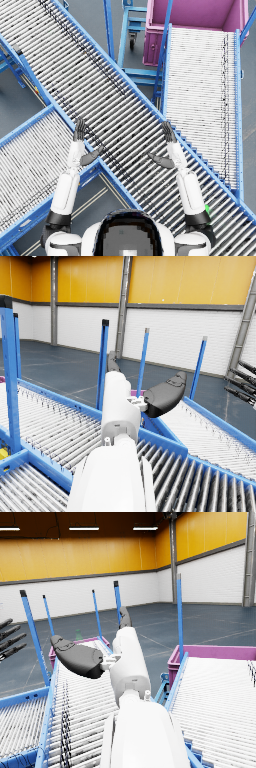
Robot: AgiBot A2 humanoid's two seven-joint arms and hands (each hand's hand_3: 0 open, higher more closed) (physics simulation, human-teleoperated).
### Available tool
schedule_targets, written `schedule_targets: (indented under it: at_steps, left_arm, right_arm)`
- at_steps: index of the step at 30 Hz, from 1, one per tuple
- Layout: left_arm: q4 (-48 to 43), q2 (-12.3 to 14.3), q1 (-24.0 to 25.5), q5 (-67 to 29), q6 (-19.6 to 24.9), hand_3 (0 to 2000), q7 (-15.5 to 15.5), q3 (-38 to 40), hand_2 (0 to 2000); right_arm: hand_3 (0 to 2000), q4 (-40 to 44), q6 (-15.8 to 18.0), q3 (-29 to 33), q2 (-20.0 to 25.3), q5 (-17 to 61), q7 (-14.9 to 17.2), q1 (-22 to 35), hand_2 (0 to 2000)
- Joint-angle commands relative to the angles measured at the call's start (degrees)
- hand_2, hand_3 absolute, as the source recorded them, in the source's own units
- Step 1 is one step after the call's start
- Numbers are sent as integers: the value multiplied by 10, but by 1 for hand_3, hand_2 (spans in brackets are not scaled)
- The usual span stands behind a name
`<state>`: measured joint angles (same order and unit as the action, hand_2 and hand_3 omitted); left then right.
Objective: Pick up the oil and place it on the left assembly line, put the cola on the right, and keep Sprite still
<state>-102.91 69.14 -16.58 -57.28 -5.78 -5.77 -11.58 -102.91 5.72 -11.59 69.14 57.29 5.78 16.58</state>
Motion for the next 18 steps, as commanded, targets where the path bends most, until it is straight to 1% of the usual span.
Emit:
schedule_targets:
  at_steps: [1,18]
  left_arm:
    - [0,0,0,0,0,0,0,0,0]
    - [0,0,0,0,0,0,0,0,0]
  right_arm:
    - [0,0,0,0,0,0,0,0,0]
    - [0,0,0,0,0,0,0,0,0]
